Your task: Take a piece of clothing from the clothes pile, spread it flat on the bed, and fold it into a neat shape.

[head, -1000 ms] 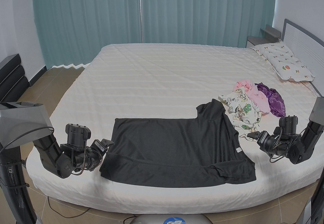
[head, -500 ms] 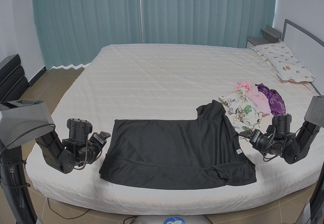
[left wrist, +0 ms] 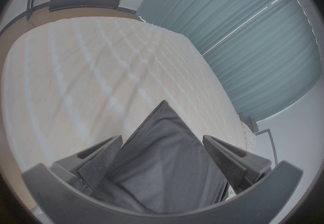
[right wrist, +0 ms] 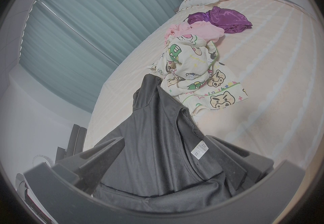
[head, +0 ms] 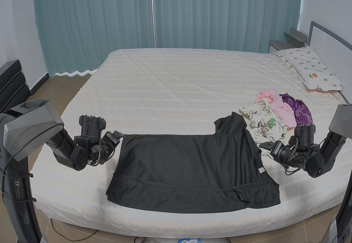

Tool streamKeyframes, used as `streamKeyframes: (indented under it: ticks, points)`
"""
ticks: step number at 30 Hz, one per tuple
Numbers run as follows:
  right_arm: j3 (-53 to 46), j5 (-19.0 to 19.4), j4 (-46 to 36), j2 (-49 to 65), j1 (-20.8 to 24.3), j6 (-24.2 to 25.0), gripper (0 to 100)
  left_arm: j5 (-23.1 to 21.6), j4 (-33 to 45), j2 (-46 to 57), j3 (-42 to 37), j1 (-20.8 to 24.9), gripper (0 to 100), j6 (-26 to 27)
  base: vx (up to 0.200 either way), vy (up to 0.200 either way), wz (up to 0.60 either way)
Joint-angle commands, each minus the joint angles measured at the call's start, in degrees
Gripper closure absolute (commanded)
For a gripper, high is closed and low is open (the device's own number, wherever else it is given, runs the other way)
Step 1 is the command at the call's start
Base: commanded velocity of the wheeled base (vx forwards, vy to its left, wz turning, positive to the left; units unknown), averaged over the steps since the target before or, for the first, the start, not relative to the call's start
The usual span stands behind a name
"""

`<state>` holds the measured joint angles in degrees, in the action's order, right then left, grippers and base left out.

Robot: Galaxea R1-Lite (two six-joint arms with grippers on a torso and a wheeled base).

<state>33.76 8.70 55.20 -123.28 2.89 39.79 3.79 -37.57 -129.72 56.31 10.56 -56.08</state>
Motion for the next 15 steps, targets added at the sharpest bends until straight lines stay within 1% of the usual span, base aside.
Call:
streamKeyframes:
  ticks: [1,2,3,4,6,7,8,9,10,11,15]
  points:
    - [2.9,-1.5,-0.3,-2.5,0.1,-0.1,0,-0.5,6.8,-9.6,14.3,-0.7,0,5.6,0.0,0.0,0.0]
    - [3.2,-1.5,-0.3,-2.5,0.1,-0.2,0,-0.6,7.5,-10.8,16.0,-0.7,0,6.2,0.0,0.0,0.0]
    - [3.2,-1.5,-0.3,-2.5,0.1,-0.2,0,-0.6,7.5,-10.8,16.0,-0.7,0,6.2,0.0,0.0,0.0]
    - [3.8,-1.6,-0.4,-2.7,0.1,-0.2,0,-1.0,8.6,-13.6,20.4,-0.8,0,7.8,0.0,0.0,0.0]
    - [4.2,-1.6,-0.4,-2.8,0.1,-0.3,0,-1.2,9.4,-16.4,24.5,-1.2,0,10.5,0.0,0.0,0.0]
    - [4.2,-1.6,-0.4,-2.8,0.1,-0.3,0,-1.2,9.4,-16.4,24.5,-1.2,0,10.5,0.0,0.0,0.0]
    - [4.5,-1.6,-0.4,-2.8,0.4,-0.4,0,-1.2,11.0,-18.6,27.9,-1.9,0,13.4,0.0,0.0,0.0]
    - [4.5,-1.6,-0.4,-2.8,0.7,-0.4,0,-1.3,12.0,-19.3,29.6,-2.2,0,14.4,0.0,0.0,0.0]
    - [4.6,-1.6,-0.4,-2.8,0.8,-0.4,0,-1.3,12.2,-19.4,29.9,-2.2,0,14.5,0.0,0.0,0.0]
    - [4.7,-1.6,-0.4,-2.8,1.2,-0.4,0,-1.9,13.4,-20.5,32.5,-2.6,0,15.2,0.0,0.0,0.0]
    - [4.8,-1.6,-0.4,-2.8,1.4,-0.6,0,-5.6,14.1,-21.8,35.2,-2.7,0,15.5,0.0,0.0,0.0]
